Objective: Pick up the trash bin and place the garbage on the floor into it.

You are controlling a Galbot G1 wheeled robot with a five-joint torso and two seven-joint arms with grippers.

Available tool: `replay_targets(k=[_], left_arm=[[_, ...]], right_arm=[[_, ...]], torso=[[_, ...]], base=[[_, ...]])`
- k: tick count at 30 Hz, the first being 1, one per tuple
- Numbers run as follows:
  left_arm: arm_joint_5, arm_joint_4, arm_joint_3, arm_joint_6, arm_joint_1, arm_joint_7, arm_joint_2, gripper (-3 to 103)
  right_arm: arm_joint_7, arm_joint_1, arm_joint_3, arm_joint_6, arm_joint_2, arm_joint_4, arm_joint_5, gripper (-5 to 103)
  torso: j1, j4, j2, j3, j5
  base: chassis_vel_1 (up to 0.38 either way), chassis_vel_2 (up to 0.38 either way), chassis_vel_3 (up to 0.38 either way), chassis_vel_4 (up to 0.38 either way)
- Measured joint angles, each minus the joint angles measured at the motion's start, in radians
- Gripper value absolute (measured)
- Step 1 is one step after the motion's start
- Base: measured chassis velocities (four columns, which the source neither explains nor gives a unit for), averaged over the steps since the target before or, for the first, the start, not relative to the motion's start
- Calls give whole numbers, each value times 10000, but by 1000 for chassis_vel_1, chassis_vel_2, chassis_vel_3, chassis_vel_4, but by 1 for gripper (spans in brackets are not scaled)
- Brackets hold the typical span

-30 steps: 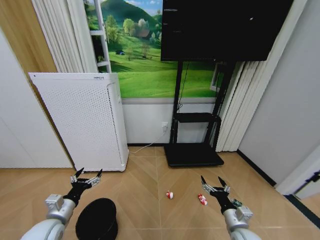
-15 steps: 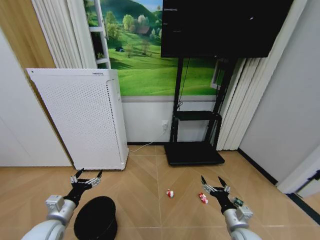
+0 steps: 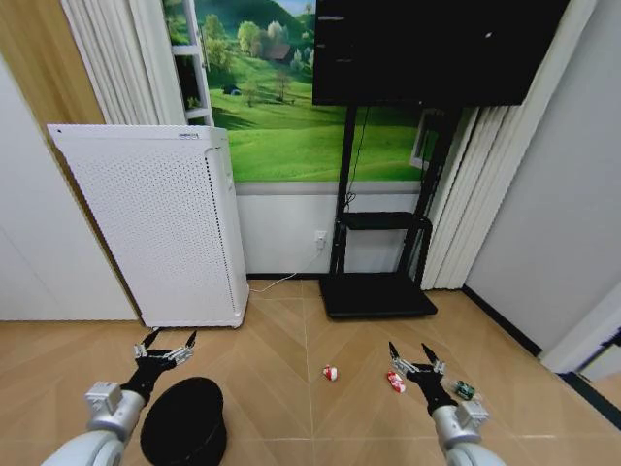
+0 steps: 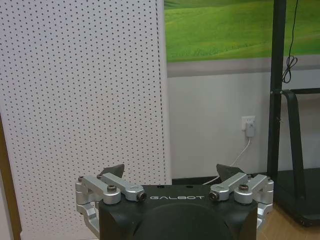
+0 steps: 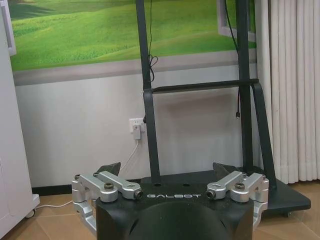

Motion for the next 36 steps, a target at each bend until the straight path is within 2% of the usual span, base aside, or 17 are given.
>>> replay_targets(k=[11,15,17,19,20,22,23,24,26,28,34,35,36], left_arm=[[-54,61,16,35,62,-228,-54,100],[-130,147,151,11,105,-804,-148,100],[-371,136,179,269,359,-1427,-399,100],[-413,119,173,382,440,-1587,-469,100],[-494,57,100,850,722,-2195,-695,100],[-524,49,69,991,824,-2393,-777,100],[-527,51,-25,1435,1077,-2967,-954,100],[-527,51,-25,1435,1077,-2967,-954,100],[-502,167,-143,1972,1396,-3407,-1139,100],[-610,289,-273,2367,1673,-3410,-1270,100],[-1051,915,-362,2590,1640,-3295,-1443,100],[-1209,1167,-341,2829,1483,-3514,-1481,100],[-1209,1167,-341,2829,1483,-3514,-1481,100]], right_arm=[[-11,142,-96,-18,-31,-220,-13,100],[-11,143,-95,-7,-26,-275,-13,100],[-9,122,-63,35,-16,-332,-10,100],[-5,114,-51,46,-17,-344,-8,100],[6,93,-8,96,-40,-406,-6,100],[8,86,4,106,-48,-428,-5,100],[16,75,34,144,-56,-482,-6,100],[16,75,34,144,-56,-482,-6,100],[44,57,77,188,-25,-549,-56,100],[104,72,57,196,22,-583,-140,100],[128,187,-45,159,57,-651,-285,100],[131,209,-71,150,54,-699,-320,100],[131,209,-71,150,54,-699,-320,100]], torso=[[-92,0,-400,-308,0],[-124,-1,-526,-401,-1],[-137,-1,-570,-431,0],[-138,-1,-572,-434,-1],[-139,0,-574,-435,0],[-139,0,-574,-435,1],[-139,1,-572,-433,0],[-139,1,-572,-433,0],[-139,1,-562,-425,1],[-137,1,-550,-416,0],[-130,2,-528,-401,-1],[-127,0,-521,-396,0],[-127,0,-521,-396,0]], base=[[0,0,0,0],[0,0,0,0],[0,0,0,0],[0,0,0,0],[0,0,0,0],[0,0,0,0],[0,0,0,0],[0,0,0,0],[0,0,0,0],[0,0,0,0],[0,0,0,0],[0,0,0,0],[0,0,0,0]])
